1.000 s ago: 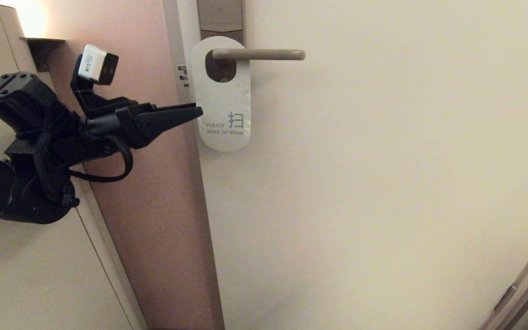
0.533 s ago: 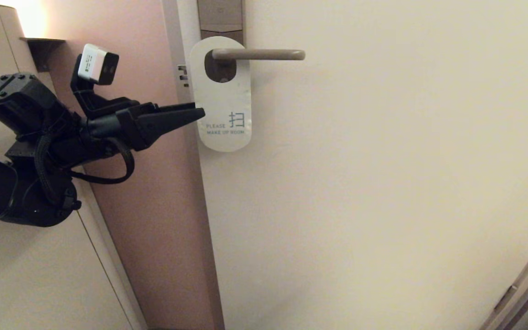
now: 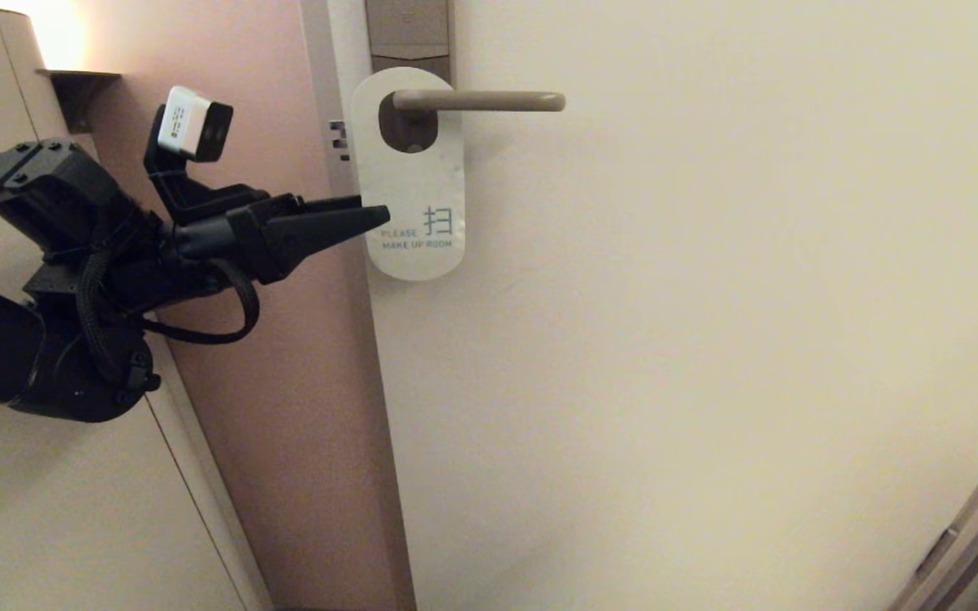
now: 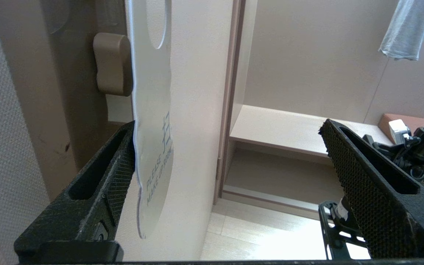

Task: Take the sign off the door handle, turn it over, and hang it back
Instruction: Take down the sign

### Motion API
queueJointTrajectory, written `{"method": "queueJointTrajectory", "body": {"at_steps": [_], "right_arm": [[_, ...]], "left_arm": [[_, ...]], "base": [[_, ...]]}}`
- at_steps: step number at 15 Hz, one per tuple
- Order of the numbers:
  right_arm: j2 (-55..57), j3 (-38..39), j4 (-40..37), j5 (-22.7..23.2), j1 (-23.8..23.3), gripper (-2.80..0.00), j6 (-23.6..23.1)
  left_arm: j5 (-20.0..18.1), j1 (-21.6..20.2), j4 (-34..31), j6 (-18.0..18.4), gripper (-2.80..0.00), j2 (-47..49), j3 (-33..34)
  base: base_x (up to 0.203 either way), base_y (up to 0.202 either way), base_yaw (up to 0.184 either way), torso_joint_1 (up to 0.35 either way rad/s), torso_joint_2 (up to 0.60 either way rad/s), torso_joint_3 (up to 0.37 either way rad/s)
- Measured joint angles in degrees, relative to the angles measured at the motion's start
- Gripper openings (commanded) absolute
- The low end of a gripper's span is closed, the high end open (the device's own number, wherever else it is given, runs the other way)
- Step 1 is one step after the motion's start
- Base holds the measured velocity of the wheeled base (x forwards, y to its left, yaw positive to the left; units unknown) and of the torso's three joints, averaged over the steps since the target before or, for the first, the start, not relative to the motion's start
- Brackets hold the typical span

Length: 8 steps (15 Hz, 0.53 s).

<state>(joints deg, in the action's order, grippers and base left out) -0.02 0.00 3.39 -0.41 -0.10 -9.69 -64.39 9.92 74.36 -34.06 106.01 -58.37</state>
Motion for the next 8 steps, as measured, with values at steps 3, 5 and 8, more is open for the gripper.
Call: {"method": "queueJointTrajectory", "body": {"at_steps": [3,5,8], "right_arm": [[0.00,0.00,-0.04,-0.02,-0.01,-2.80,0.00],[0.01,0.00,-0.01,-0.02,-0.01,-2.80,0.00],[0.00,0.00,0.00,-0.01,-0.01,-2.80,0.00]], "left_arm": [[0.11,0.41,0.02,0.00,0.00,0.35,-0.21],[0.11,0.86,0.02,-0.09,0.00,0.50,-0.45],[0.07,1.51,-0.05,-0.26,0.00,0.91,-1.56]], "base": [[0.000,0.000,0.000,0.000,0.00,0.000],[0.000,0.000,0.000,0.000,0.00,0.000],[0.000,0.000,0.000,0.000,0.00,0.000]]}}
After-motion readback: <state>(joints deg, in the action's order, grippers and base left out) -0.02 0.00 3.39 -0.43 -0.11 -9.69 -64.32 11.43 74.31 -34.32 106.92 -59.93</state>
